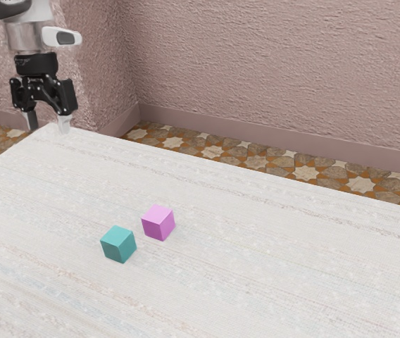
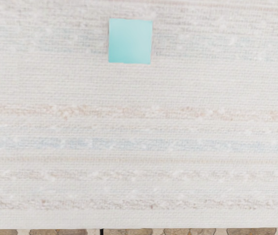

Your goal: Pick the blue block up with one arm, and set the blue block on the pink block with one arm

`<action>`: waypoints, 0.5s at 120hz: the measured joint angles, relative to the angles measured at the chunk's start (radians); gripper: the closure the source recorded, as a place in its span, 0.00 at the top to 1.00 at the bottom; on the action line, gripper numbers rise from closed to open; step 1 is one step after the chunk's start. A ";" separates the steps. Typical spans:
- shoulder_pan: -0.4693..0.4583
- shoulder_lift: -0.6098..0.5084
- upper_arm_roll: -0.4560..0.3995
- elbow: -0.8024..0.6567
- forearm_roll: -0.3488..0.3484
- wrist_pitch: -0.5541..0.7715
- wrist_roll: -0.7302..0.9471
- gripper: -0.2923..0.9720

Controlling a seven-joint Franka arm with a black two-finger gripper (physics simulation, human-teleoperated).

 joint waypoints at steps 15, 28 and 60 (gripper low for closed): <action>-0.001 0.006 0.008 -0.033 0.003 0.140 0.008 0.75; -0.033 -0.053 -0.003 -0.321 0.010 0.339 0.013 0.75; 0.072 -0.098 -0.139 -0.797 0.000 0.877 0.028 0.73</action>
